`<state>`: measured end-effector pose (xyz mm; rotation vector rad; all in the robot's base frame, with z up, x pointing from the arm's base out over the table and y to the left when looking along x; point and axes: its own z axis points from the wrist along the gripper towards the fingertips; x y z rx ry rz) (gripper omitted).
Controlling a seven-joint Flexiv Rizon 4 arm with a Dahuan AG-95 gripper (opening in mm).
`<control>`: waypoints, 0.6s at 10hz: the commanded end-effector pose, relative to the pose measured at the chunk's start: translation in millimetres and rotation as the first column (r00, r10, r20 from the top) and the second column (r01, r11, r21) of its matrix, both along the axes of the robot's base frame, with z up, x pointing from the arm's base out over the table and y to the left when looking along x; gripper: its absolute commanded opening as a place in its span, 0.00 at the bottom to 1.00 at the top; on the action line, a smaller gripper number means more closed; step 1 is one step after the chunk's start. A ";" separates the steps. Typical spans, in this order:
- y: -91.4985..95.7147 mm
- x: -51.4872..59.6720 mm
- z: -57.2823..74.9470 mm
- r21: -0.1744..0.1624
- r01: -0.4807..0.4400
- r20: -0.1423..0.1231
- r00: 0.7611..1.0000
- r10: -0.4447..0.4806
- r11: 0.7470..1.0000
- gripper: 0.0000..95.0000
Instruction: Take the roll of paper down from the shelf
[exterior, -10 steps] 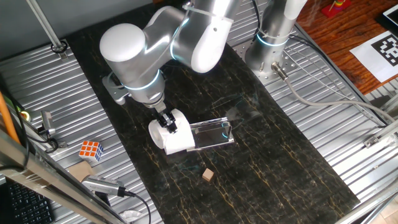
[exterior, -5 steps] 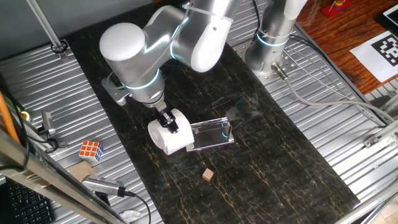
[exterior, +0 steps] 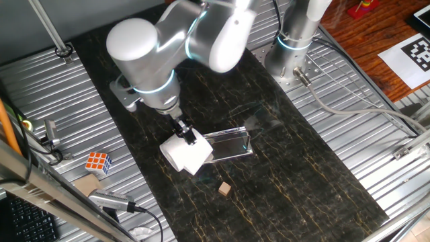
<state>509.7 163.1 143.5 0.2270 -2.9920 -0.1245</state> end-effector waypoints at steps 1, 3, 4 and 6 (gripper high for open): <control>35.3 -15.9 34.7 -0.019 0.103 0.001 0.995 -0.103 0.995 0.00; 75.8 -32.4 53.6 -0.024 0.147 0.005 0.989 -0.147 0.989 0.00; 90.4 -38.3 55.7 -0.022 0.157 0.028 0.987 -0.156 0.987 0.00; 117.3 -48.0 57.8 -0.036 0.170 0.059 0.984 -0.168 0.985 0.00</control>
